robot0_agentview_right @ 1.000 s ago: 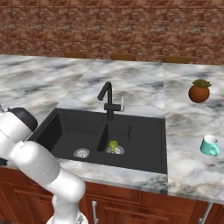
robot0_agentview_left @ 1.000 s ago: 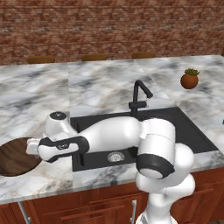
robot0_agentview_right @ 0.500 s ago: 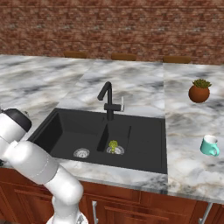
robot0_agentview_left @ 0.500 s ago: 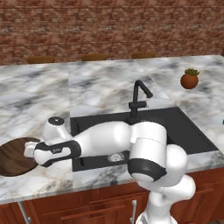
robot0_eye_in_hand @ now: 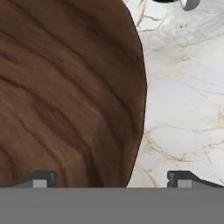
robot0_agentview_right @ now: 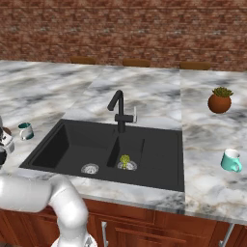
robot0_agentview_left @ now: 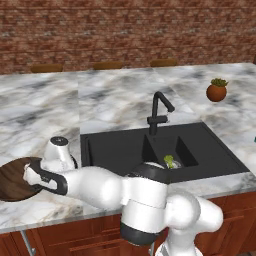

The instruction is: Clear the mugs and bowl far away from the sink.

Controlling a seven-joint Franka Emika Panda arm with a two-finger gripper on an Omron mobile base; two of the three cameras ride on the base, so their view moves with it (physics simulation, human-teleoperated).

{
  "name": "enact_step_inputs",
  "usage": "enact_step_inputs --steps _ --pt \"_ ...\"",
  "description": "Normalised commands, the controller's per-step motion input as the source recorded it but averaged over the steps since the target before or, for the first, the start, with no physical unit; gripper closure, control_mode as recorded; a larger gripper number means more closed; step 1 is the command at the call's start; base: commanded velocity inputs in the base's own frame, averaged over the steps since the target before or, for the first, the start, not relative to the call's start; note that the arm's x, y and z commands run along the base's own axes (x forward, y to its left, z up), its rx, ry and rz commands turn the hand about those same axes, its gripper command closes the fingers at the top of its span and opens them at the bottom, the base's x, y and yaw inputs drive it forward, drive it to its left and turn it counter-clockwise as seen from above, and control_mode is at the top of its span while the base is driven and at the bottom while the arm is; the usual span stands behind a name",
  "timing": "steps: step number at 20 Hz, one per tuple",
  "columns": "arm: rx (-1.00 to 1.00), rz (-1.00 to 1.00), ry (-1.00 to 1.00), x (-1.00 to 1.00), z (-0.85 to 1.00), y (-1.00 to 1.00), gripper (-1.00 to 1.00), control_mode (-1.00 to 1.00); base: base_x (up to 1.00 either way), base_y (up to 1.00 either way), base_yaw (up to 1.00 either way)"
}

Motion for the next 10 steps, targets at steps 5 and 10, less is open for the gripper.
enact_step_inputs --steps 5,10 --pt "0.0 0.0 0.0 0.11 -0.1 0.16 -1.0 -1.0 0.0 0.0 0.0" --pt "0.0 0.0 0.0 0.02 -0.14 0.23 1.0 -1.0 0.0 0.0 0.0"
